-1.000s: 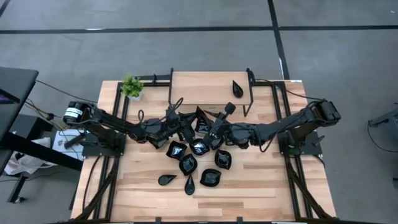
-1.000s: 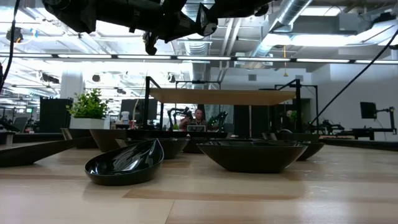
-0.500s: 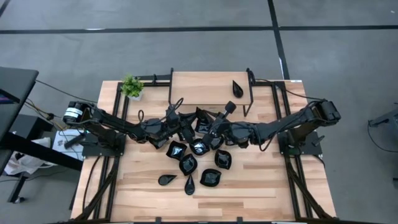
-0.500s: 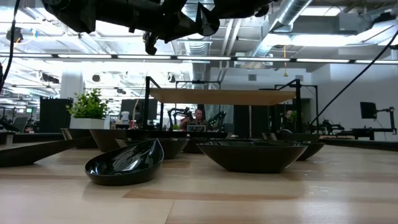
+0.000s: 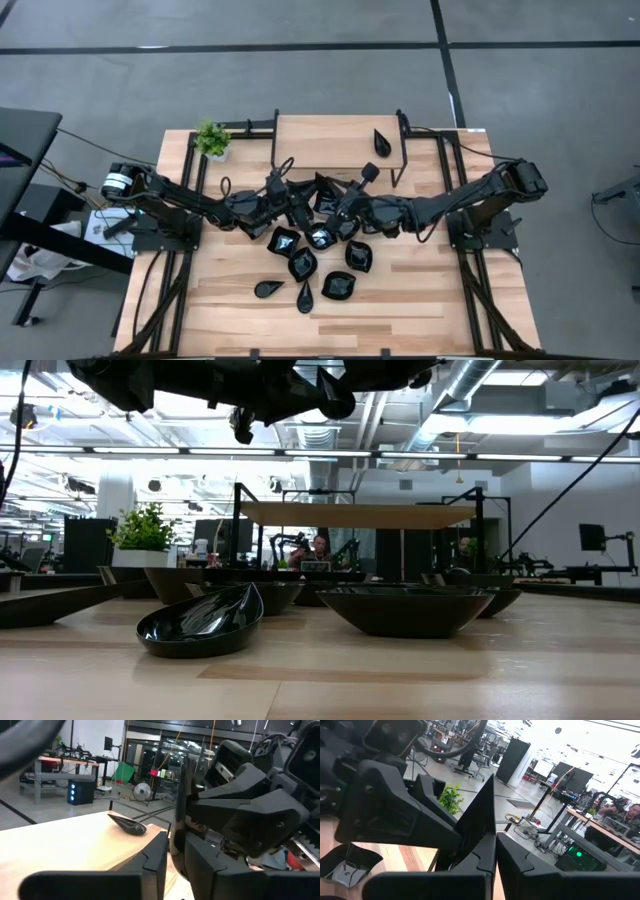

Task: Pick & Place Mini shaped plates
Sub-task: Stack the black drop shaped plate on top of the black drop shaped plate on the shelf

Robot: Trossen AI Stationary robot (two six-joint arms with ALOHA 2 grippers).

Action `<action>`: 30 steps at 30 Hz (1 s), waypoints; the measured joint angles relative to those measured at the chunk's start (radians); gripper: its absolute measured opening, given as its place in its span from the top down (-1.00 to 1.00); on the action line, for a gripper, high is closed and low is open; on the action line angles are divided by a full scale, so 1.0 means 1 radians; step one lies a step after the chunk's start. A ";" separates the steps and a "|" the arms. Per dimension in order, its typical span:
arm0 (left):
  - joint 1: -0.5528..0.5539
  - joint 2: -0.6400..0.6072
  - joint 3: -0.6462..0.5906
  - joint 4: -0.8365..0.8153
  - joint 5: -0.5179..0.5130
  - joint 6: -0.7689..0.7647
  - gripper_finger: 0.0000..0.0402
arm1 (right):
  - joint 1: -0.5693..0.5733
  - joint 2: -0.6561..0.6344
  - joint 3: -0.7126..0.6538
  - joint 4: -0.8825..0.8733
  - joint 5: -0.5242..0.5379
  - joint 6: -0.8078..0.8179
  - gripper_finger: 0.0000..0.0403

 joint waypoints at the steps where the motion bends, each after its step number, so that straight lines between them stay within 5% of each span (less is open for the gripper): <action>1: 0.000 0.000 0.000 0.000 0.000 0.000 0.61 | 0.000 0.000 0.000 0.000 0.000 0.000 0.96; 21: -0.009 -0.068 0.000 -0.031 -0.009 0.053 0.40 | -0.006 0.000 0.000 -0.024 0.000 0.000 0.96; 30: -0.012 -0.233 -0.001 -0.327 -0.008 0.053 0.40 | -0.006 -0.037 -0.002 -0.085 0.015 0.000 0.96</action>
